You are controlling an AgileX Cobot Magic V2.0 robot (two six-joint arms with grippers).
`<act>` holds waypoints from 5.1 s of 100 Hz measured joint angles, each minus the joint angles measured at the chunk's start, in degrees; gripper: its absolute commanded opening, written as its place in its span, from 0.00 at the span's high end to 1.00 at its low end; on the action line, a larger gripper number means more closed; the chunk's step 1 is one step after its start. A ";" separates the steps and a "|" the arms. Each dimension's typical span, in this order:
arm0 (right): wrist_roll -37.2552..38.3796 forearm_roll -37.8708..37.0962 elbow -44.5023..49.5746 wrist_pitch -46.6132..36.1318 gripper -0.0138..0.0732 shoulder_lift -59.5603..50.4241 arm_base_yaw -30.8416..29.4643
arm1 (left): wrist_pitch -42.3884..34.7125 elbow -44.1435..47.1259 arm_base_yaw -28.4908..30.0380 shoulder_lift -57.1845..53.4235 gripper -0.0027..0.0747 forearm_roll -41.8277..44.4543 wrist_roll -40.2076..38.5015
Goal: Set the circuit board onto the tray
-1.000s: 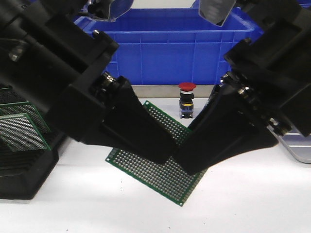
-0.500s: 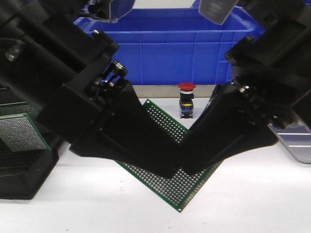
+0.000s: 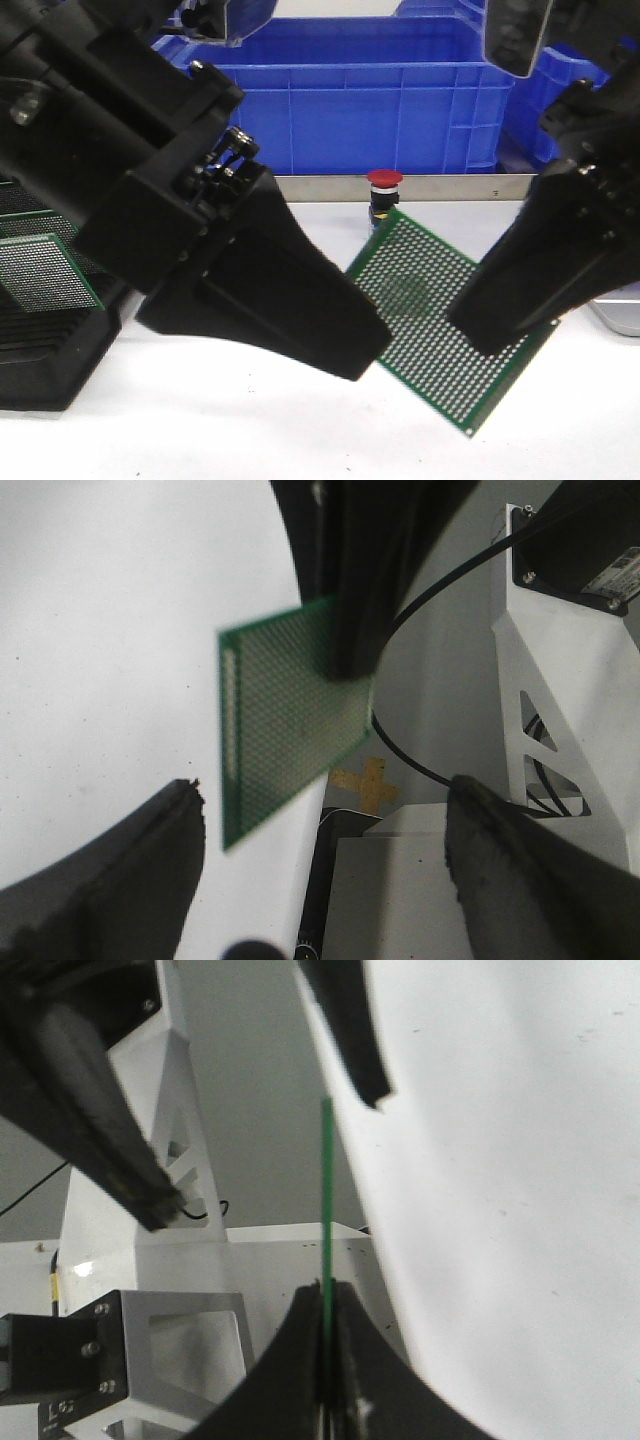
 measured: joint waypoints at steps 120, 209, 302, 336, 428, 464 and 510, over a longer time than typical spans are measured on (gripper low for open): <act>6.68 8.21 0.00 -46.26 0.40 9.75 -23.46 | 0.61 -0.09 0.00 0.00 0.35 0.00 -0.10; 6.57 7.14 0.00 -51.83 0.27 6.83 -23.46 | 7.95 -2.55 19.01 -19.71 0.35 38.62 -0.51; 6.68 7.14 0.00 -52.80 0.27 6.83 -23.46 | -2.82 -2.36 36.64 -6.96 0.35 60.37 -3.44; 6.68 7.14 0.00 -52.80 0.27 6.83 -23.46 | -10.02 -2.36 36.64 1.96 0.40 60.37 -3.44; 6.68 7.14 0.00 -52.80 0.27 6.83 -23.46 | -7.08 -2.46 36.64 -2.17 0.99 60.93 -3.44; 6.68 7.14 0.00 -50.83 0.27 6.83 -23.46 | 9.19 -2.46 36.64 -10.29 0.99 59.58 -3.44; -0.47 6.64 -0.95 -34.90 0.27 6.83 -16.42 | 13.36 -2.46 23.79 -10.93 0.99 32.46 -3.49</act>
